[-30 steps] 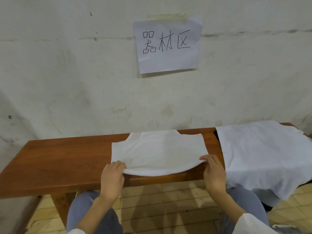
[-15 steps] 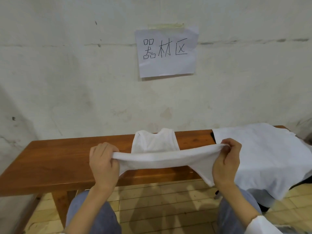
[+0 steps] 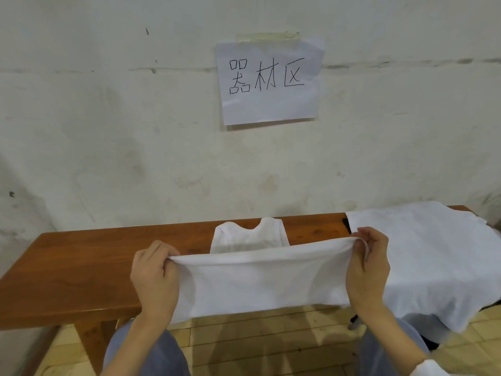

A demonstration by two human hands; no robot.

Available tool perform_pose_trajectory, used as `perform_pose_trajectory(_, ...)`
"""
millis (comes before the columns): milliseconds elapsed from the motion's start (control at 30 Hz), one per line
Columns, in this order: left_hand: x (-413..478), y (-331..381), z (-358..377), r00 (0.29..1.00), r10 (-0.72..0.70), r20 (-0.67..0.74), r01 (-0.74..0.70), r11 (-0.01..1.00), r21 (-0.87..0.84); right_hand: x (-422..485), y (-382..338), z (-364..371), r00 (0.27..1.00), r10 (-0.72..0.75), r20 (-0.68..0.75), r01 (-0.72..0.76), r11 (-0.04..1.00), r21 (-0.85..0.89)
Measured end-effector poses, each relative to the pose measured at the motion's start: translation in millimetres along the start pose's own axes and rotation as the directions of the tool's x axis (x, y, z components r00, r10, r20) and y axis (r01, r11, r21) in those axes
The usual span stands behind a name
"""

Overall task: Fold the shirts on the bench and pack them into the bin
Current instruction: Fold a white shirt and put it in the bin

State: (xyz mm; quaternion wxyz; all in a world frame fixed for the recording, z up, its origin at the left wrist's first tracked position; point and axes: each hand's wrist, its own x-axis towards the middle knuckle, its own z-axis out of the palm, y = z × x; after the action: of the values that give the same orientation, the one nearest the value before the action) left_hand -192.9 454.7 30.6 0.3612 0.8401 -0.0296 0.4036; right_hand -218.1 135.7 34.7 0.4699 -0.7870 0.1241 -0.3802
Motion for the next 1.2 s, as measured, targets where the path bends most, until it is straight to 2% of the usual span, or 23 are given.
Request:
perform_pose_trajectory(200, 50.1, -22.7, 39.8, 0.989, -0.138, 0.049, 0.136, 0.990, 0.046, 54.6, 16.1, 48.3, 0.997, 0.008, 0.071, -0.006, 1.000, -0.026)
perform_pose_trajectory(333, 94.8, -54.2, 92.3, 0.956, -0.260, 0.136, 0.231, 0.953, 0.198, 109.5, 44.1, 108.3, 0.981, 0.007, 0.194, 0.039, 0.972, -0.232)
perform_pose_trajectory(433, 93.2, -73.2, 131.7, 0.930, -0.271, 0.247, 0.149, 0.895, 0.420, 114.2, 73.5, 151.8, 0.959, 0.148, 0.242, -0.001, 0.856, -0.518)
perform_pose_trajectory(500, 75.2, -77.3, 153.8, 0.900, -0.183, 0.397, 0.008, 0.915, 0.403, 93.5, 77.5, 166.0, 0.914, 0.254, 0.316, -0.021, 0.808, -0.589)
perform_pose_trajectory(600, 39.4, -81.3, 186.2, 0.753, 0.045, 0.657, -0.269, 0.932, 0.245, 46.4, 76.2, 182.3, 0.800, 0.291, 0.524, 0.082, 0.813, -0.576)
perform_pose_trajectory(667, 22.7, -85.1, 202.0, 0.610, 0.064, 0.790, -0.379, 0.899, 0.220, 20.2, 76.6, 189.3, 0.732, 0.344, 0.588, 0.140, 0.769, -0.624)
perform_pose_trajectory(700, 17.3, -88.3, 208.2, 0.571, 0.041, 0.820, -0.405, 0.883, 0.238, 11.2, 79.6, 192.1, 0.725, 0.355, 0.590, 0.167, 0.741, -0.651)
perform_pose_trajectory(833, 11.3, -85.4, 204.8, 0.495, -0.045, 0.868, -0.394, 0.878, 0.271, -3.6, 91.2, 192.8, 0.747, 0.335, 0.575, 0.275, 0.632, -0.724)
perform_pose_trajectory(933, 2.2, -76.6, 193.4, 0.500, -0.094, 0.861, -0.352, 0.886, 0.301, -6.6, 91.0, 187.6, 0.720, 0.326, 0.612, 0.316, 0.631, -0.708)
perform_pose_trajectory(1033, -20.6, -57.9, 175.4, 0.561, -0.222, 0.797, -0.233, 0.882, 0.409, -3.7, 91.6, 174.7, 0.618, 0.289, 0.731, 0.437, 0.646, -0.625)
perform_pose_trajectory(1100, -38.5, -40.5, 163.9, 0.584, -0.292, 0.757, -0.178, 0.864, 0.471, 8.8, 92.2, 165.1, 0.499, 0.240, 0.833, 0.552, 0.653, -0.519)
perform_pose_trajectory(1167, -49.7, -22.6, 151.9, 0.477, -0.411, 0.777, -0.140, 0.837, 0.529, 23.8, 91.3, 158.0, 0.376, 0.215, 0.901, 0.631, 0.653, -0.419)
perform_pose_trajectory(1200, -49.4, -16.3, 146.8, 0.431, -0.447, 0.784, -0.152, 0.820, 0.552, 29.0, 89.7, 155.1, 0.339, 0.204, 0.918, 0.653, 0.652, -0.386)
